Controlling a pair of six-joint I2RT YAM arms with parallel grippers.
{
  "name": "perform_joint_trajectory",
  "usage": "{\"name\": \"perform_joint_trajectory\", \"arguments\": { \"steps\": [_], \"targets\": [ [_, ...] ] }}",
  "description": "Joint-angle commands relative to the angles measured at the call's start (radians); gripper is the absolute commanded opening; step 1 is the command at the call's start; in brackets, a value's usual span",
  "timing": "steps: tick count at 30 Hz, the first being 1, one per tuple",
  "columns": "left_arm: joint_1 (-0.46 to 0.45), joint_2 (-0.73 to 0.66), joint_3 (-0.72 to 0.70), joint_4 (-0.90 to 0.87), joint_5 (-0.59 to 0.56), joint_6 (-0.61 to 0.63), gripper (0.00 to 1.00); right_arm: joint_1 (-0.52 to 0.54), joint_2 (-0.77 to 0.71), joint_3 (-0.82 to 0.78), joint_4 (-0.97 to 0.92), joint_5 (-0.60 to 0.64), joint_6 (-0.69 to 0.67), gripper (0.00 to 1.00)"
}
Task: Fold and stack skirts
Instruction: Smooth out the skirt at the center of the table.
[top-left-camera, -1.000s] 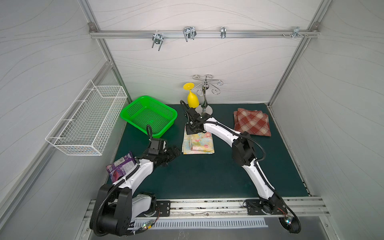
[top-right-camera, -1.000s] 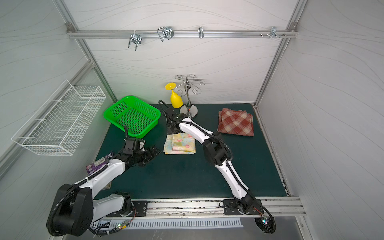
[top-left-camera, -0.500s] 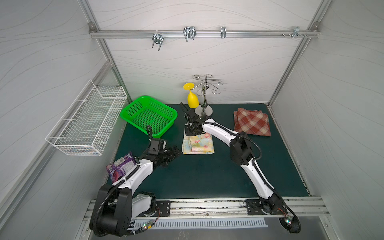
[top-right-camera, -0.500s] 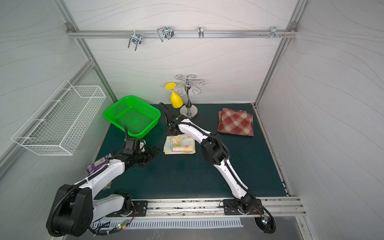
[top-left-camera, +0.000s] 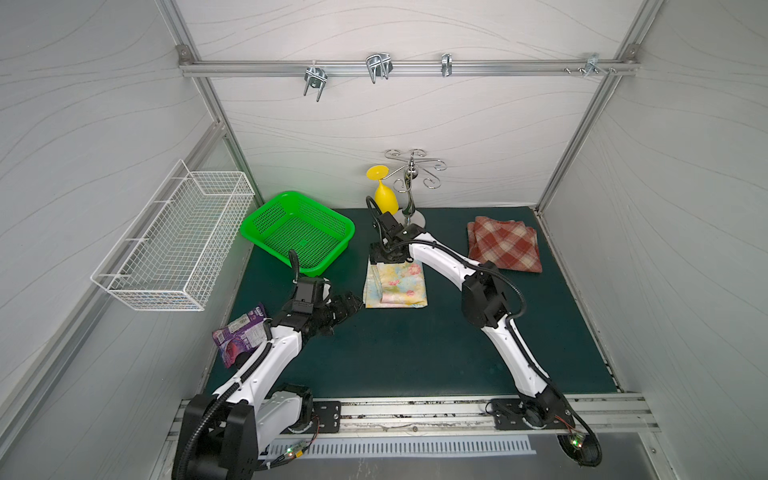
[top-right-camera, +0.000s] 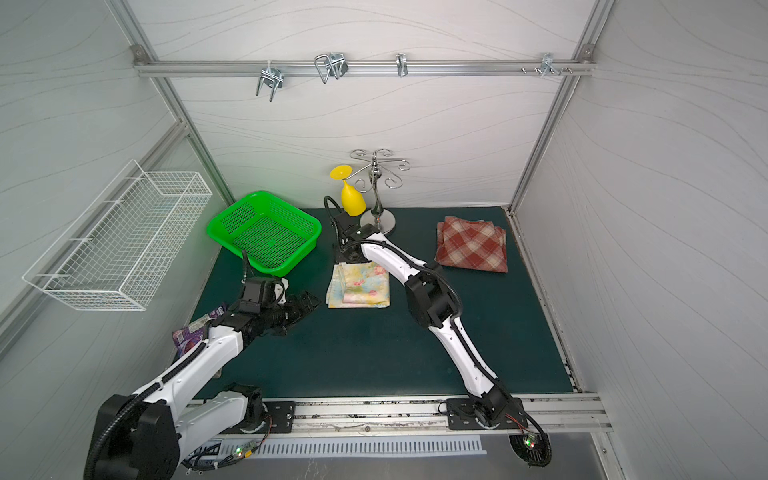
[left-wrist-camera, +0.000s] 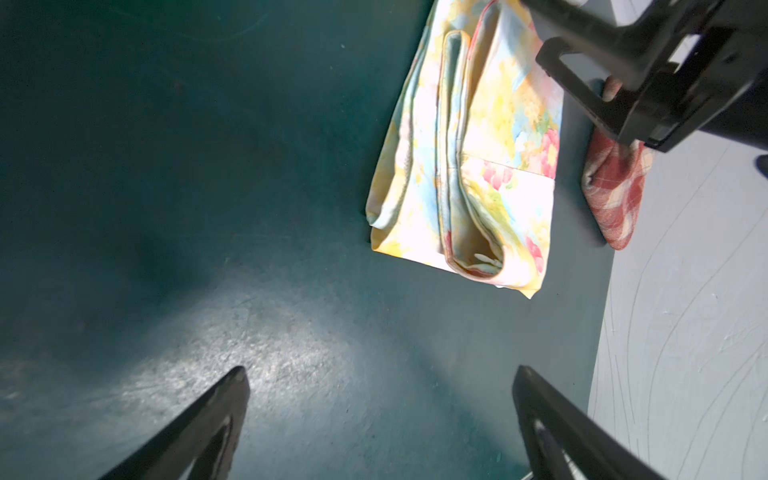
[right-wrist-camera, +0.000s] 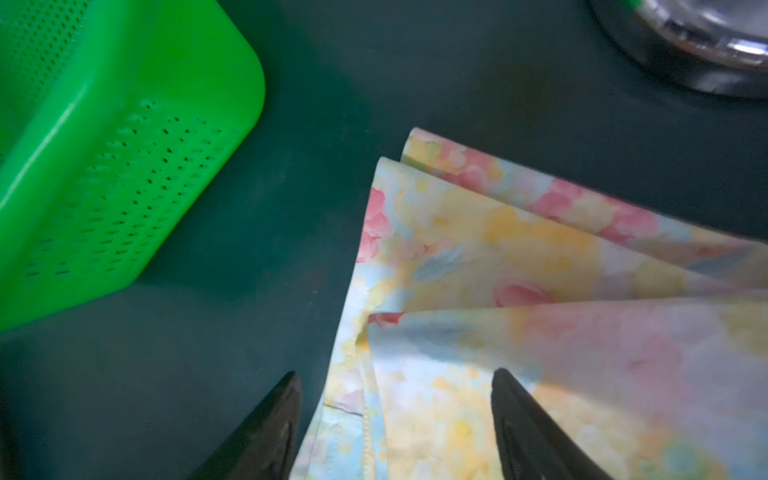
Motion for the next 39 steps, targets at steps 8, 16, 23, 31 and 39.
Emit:
{"name": "perform_joint_trajectory", "arguments": {
  "steps": [8, 16, 23, 31, 39],
  "targets": [
    [-0.005, 0.127, 0.239, 0.013, 0.079, -0.002, 0.99, -0.053, -0.422, -0.372, 0.098, 0.036, -0.104, 0.99],
    [-0.088, 0.391, 0.44, 0.057, 0.064, -0.015, 0.99, -0.146, -0.638, -0.745, 0.251, -0.14, -0.066, 0.99],
    [-0.116, 0.663, 0.605, 0.137, 0.116, -0.052, 0.99, -0.222, -0.677, -0.966, 0.451, -0.406, 0.024, 0.99],
    [-0.125, 0.852, 0.72, 0.166, 0.139, -0.067, 0.99, -0.228, -0.681, -1.038, 0.575, -0.562, 0.052, 0.99],
    [-0.124, 0.909, 0.738, 0.156, 0.108, -0.052, 0.99, -0.223, -0.631, -1.049, 0.633, -0.614, 0.061, 0.99]
  ]
}}
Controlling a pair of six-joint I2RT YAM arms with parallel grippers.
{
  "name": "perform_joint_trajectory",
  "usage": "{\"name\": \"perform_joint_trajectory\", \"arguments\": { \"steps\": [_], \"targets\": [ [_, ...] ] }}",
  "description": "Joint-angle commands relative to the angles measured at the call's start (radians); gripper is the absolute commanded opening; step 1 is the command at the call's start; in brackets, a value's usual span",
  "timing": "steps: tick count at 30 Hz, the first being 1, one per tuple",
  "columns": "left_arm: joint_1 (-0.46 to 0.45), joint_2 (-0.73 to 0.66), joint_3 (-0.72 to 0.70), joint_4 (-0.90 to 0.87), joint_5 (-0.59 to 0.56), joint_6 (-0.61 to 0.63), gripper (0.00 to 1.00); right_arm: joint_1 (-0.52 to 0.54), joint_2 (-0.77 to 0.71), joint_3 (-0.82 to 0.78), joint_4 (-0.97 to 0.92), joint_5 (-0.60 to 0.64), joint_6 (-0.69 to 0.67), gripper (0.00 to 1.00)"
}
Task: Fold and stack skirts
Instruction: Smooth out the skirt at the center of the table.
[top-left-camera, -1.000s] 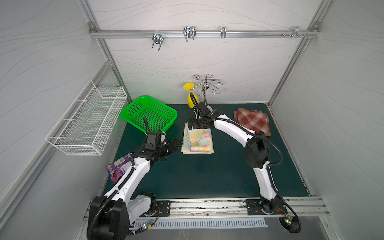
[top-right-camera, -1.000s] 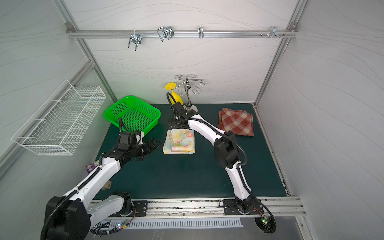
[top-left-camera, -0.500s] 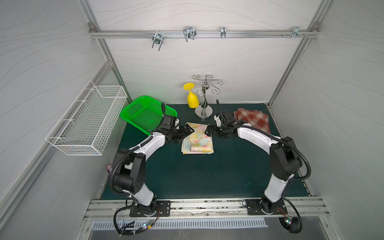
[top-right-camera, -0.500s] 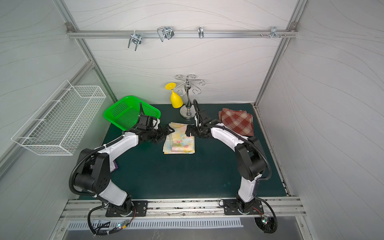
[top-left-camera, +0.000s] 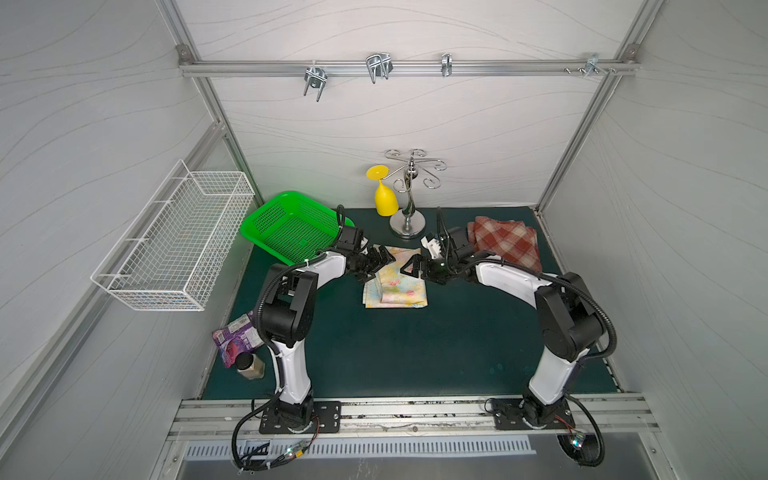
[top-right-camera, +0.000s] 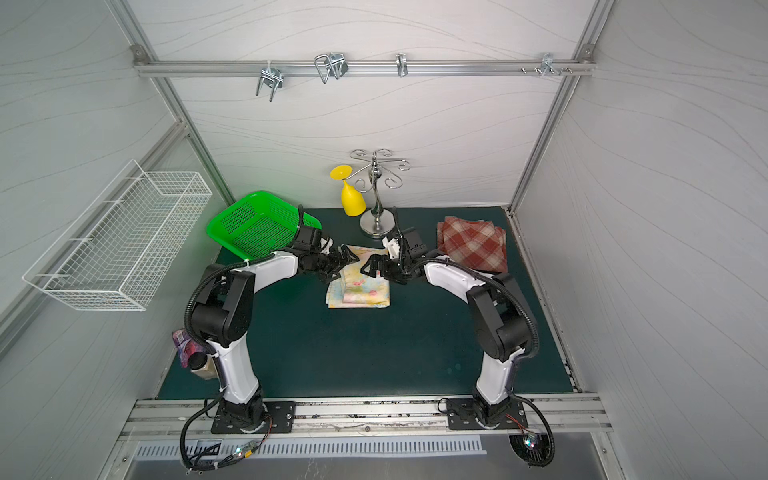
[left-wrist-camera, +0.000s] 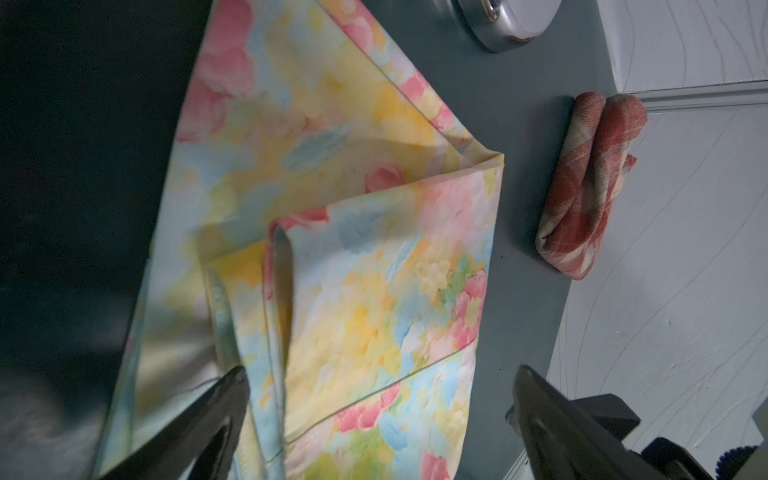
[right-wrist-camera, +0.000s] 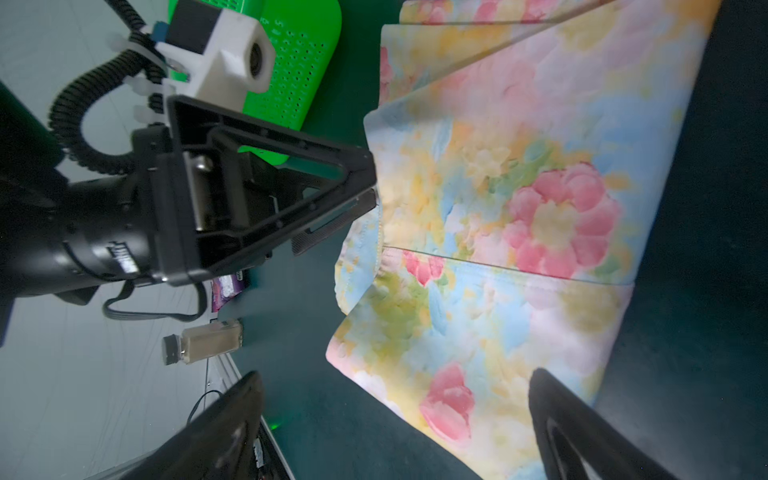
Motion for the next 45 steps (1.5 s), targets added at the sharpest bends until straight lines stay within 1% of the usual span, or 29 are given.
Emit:
{"name": "perform_joint_trajectory", "arguments": {
  "steps": [1, 5, 8, 12, 21, 31, 37, 42, 45],
  "targets": [
    [-0.005, 0.033, 0.056, 0.014, -0.014, 0.003, 0.99, 0.005, 0.029, 0.003, 0.051, -0.055, 0.012, 0.99],
    [-0.005, 0.069, 0.07, 0.016, -0.02, -0.002, 0.99, 0.021, 0.06, 0.001, 0.067, -0.057, 0.014, 0.99],
    [-0.005, 0.07, 0.074, 0.017, -0.039, -0.004, 0.99, 0.045, 0.076, -0.009, 0.073, -0.044, 0.011, 0.99],
    [-0.005, 0.082, 0.115, -0.022, -0.064, 0.018, 0.99, 0.074, 0.089, -0.044, 0.119, -0.045, 0.033, 0.99],
    [-0.005, 0.146, 0.195, -0.047, -0.056, 0.02, 0.99, 0.121, 0.068, -0.101, 0.159, -0.033, 0.05, 0.99],
    [-0.005, 0.2, 0.233, -0.045, -0.047, 0.019, 0.99, 0.161, 0.062, -0.165, 0.194, -0.028, 0.056, 0.99],
    [-0.005, 0.218, 0.261, -0.056, -0.04, 0.019, 0.99, 0.194, 0.075, -0.161, 0.211, -0.025, 0.056, 0.99],
    [-0.007, 0.198, 0.252, -0.044, -0.019, 0.009, 0.98, 0.198, 0.082, -0.119, 0.166, -0.018, 0.024, 0.99],
    [-0.006, 0.135, 0.207, -0.037, -0.033, 0.017, 0.98, 0.196, 0.059, -0.114, 0.149, -0.008, 0.005, 0.99]
  ]
}}
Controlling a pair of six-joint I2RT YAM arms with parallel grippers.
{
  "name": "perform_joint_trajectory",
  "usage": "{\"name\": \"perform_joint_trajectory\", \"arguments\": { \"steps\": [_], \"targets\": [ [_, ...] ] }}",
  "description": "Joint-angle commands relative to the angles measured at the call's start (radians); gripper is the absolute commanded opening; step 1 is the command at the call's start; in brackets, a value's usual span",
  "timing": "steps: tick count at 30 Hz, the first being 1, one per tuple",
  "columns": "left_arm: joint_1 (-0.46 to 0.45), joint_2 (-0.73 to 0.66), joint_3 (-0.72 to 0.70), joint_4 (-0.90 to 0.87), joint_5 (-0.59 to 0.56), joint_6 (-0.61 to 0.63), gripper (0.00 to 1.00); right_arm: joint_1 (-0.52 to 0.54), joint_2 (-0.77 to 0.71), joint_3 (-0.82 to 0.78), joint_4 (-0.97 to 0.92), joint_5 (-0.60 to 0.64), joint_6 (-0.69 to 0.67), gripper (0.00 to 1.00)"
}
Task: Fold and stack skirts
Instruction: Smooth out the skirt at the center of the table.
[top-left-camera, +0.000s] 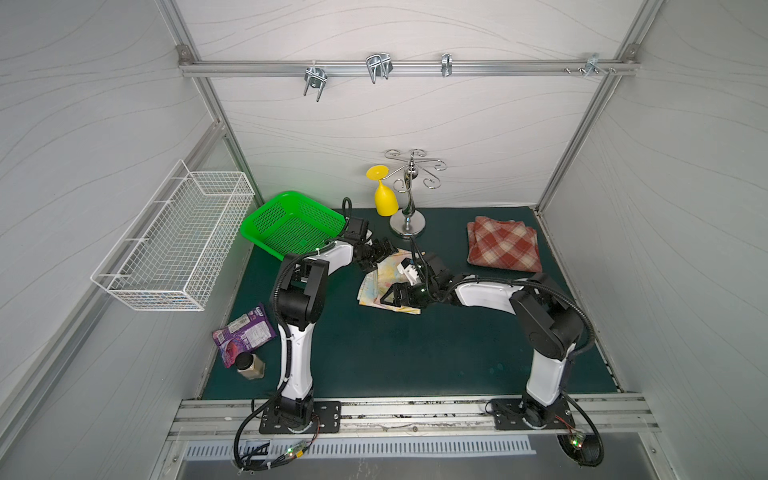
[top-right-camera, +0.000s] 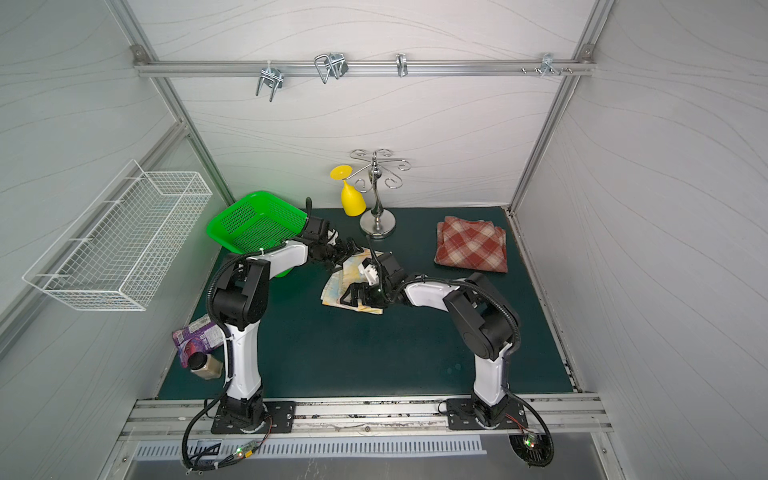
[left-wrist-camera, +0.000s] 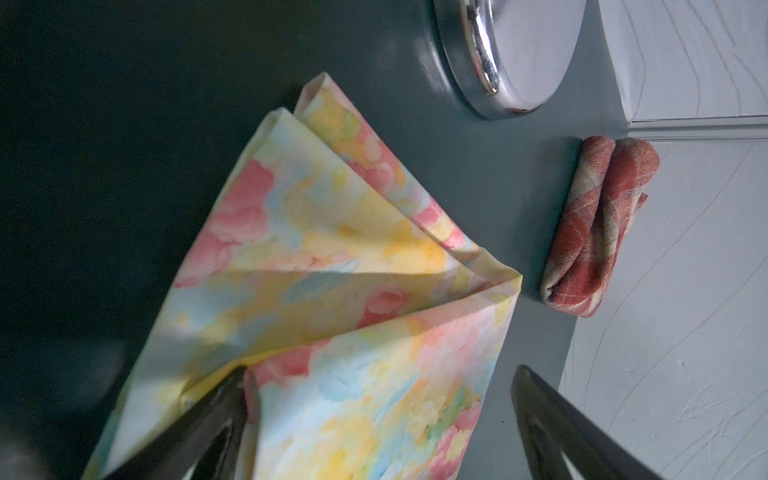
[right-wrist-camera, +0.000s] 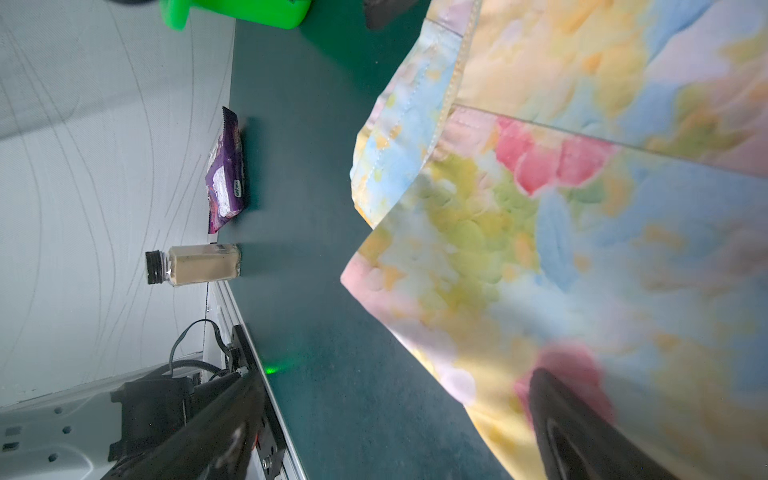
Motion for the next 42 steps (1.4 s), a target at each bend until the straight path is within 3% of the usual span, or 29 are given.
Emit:
{"name": "perform_joint_trajectory", "arguments": {
  "steps": [1, 7, 15, 26, 34, 42],
  "targets": [
    [-0.004, -0.069, -0.024, -0.006, -0.027, 0.017, 0.98, 0.002, -0.021, 0.021, -0.051, 0.015, -0.033, 0.99],
    [0.014, -0.158, -0.093, -0.017, -0.075, 0.018, 0.98, -0.013, -0.06, 0.066, -0.121, 0.032, -0.077, 0.99],
    [0.021, -0.145, -0.142, -0.001, -0.086, 0.023, 0.94, -0.045, -0.116, 0.075, -0.156, 0.058, -0.092, 0.99],
    [0.021, -0.058, -0.135, 0.038, -0.063, 0.019, 0.77, -0.07, -0.144, 0.043, -0.164, 0.071, -0.096, 0.99],
    [0.021, -0.022, -0.125, 0.044, -0.058, 0.015, 0.51, -0.072, -0.132, 0.02, -0.143, 0.07, -0.086, 0.99],
    [0.021, 0.0, -0.106, 0.048, -0.049, 0.011, 0.42, -0.073, -0.095, 0.001, -0.117, 0.069, -0.076, 0.99]
  ]
}}
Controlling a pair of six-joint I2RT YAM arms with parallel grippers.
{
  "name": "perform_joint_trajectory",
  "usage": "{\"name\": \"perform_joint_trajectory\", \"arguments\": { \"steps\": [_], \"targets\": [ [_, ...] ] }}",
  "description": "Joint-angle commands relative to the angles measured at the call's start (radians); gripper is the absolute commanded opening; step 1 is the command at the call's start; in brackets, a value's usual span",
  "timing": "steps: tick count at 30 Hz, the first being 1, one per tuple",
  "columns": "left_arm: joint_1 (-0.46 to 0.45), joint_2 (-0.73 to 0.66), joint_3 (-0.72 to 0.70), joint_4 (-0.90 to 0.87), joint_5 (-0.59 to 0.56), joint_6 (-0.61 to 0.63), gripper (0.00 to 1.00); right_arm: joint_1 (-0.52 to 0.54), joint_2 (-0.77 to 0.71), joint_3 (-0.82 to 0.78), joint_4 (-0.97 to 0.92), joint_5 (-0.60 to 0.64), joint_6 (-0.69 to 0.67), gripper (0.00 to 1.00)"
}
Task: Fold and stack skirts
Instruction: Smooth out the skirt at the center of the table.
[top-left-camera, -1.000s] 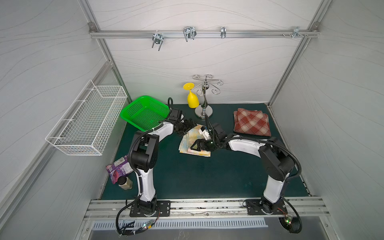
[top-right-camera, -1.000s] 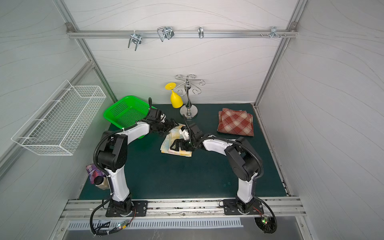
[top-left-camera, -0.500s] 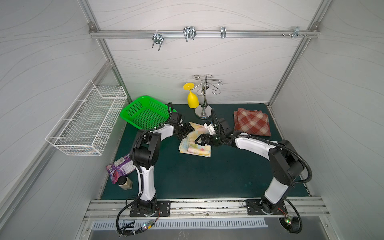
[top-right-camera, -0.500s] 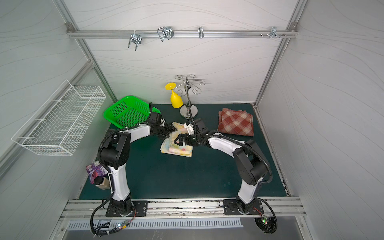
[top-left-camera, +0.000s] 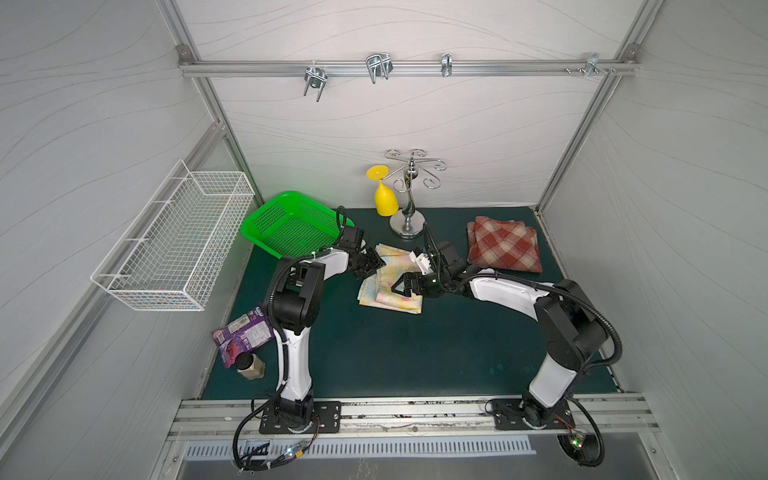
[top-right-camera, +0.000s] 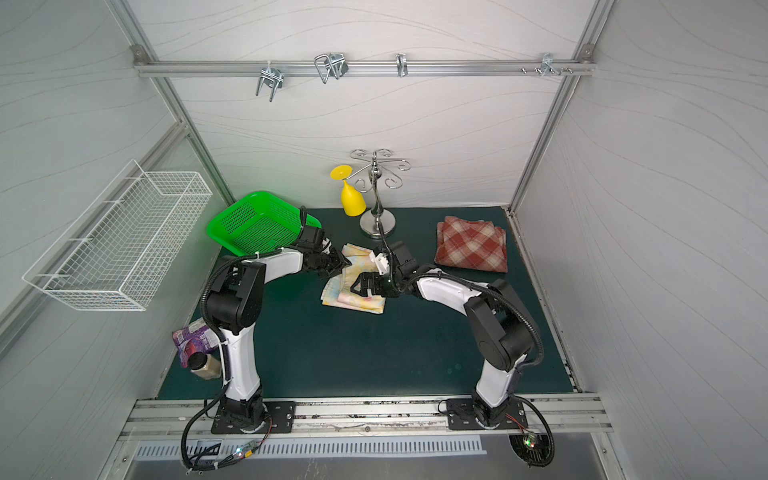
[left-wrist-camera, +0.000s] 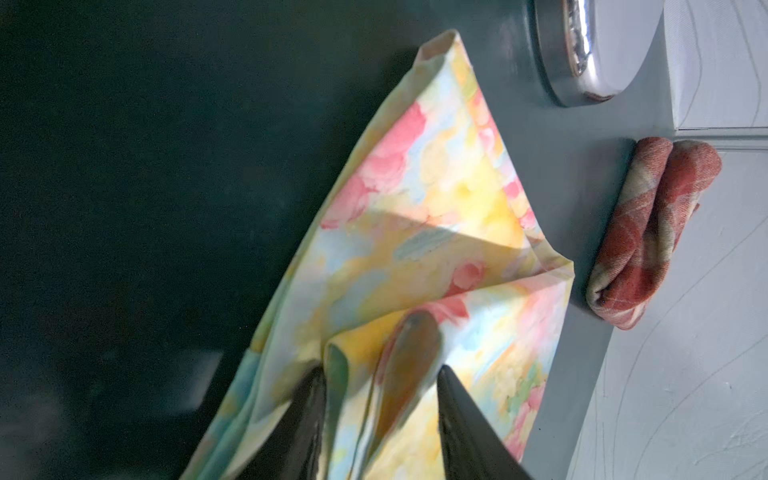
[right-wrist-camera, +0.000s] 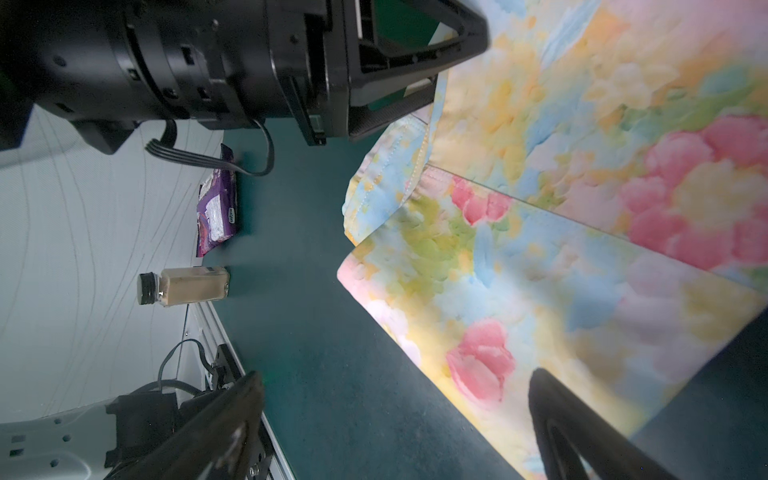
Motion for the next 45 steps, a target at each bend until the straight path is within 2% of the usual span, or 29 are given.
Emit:
{"name": "perform_joint_trajectory", "arguments": {
  "steps": [1, 8, 11, 12, 18, 33, 45],
  "targets": [
    [-0.001, 0.05, 0.03, 0.004, 0.001, 0.005, 0.39, -0.004, 0.03, -0.013, 0.025, -0.001, 0.004, 0.99],
    [-0.001, 0.066, 0.038, 0.007, 0.013, 0.007, 0.24, -0.004, 0.069, -0.039, 0.065, -0.005, 0.028, 0.99],
    [-0.002, 0.06, 0.035, 0.004, 0.012, 0.011, 0.21, -0.004, 0.081, -0.04, 0.069, -0.003, 0.026, 0.99],
    [-0.002, 0.06, 0.035, 0.004, 0.012, 0.012, 0.15, -0.005, 0.085, -0.039, 0.071, -0.004, 0.027, 0.99],
    [-0.005, 0.054, 0.035, 0.018, 0.019, 0.008, 0.01, 0.005, 0.088, -0.029, 0.07, -0.004, 0.032, 0.99],
    [-0.015, 0.004, 0.087, 0.035, 0.06, -0.015, 0.0, 0.014, 0.068, 0.059, 0.018, 0.003, 0.029, 0.99],
    [-0.018, 0.038, 0.149, 0.046, 0.074, -0.035, 0.0, 0.016, 0.105, 0.103, 0.01, -0.003, 0.035, 0.99]
  ]
}}
